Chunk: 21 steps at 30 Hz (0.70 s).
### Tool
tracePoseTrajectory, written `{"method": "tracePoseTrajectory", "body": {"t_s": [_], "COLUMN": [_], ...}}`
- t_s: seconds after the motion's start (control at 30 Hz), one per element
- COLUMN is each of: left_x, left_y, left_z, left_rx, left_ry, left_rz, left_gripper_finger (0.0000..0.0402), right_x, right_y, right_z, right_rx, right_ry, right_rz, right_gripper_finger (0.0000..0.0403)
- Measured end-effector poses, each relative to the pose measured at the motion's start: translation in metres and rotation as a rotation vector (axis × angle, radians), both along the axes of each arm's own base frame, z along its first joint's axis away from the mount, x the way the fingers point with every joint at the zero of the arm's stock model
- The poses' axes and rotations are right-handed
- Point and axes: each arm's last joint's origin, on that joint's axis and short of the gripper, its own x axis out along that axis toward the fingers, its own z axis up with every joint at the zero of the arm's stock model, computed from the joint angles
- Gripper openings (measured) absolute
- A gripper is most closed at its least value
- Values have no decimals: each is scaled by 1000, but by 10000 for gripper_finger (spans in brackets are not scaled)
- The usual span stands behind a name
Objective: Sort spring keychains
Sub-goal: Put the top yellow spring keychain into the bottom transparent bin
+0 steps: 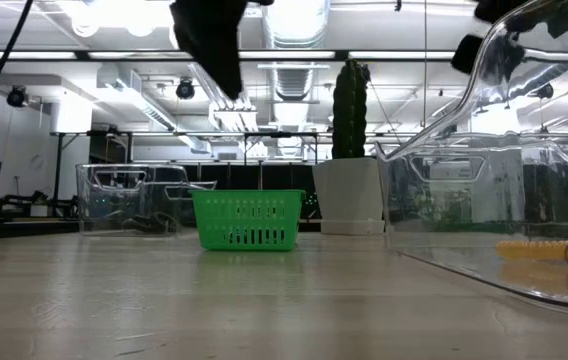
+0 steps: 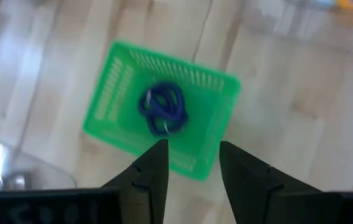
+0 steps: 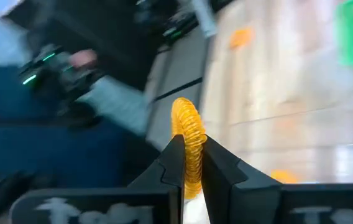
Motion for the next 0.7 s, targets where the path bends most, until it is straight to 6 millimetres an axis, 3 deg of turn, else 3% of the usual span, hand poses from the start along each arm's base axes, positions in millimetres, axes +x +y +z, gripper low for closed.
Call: {"method": "tracePoseTrajectory", "body": {"t_s": [0.33,0.57,0.7], "left_x": [-30,-49,-59], "left_y": [-31,-58,-72], "left_z": [-19,-16,-12], "left_rx": [-37,-68,-90], "left_ry": [136,139,115], "left_rz": [162,228,225], "left_gripper_finger": [135,135,135], "right_x": [23,34,41], "right_y": [28,50,61], "right_z": [-28,-50,-52], "right_rx": [-226,-343,-428], "right_ry": [98,192,259], "right_rz": [-109,-129,-128], "right_gripper_finger": [28,28,28]}}
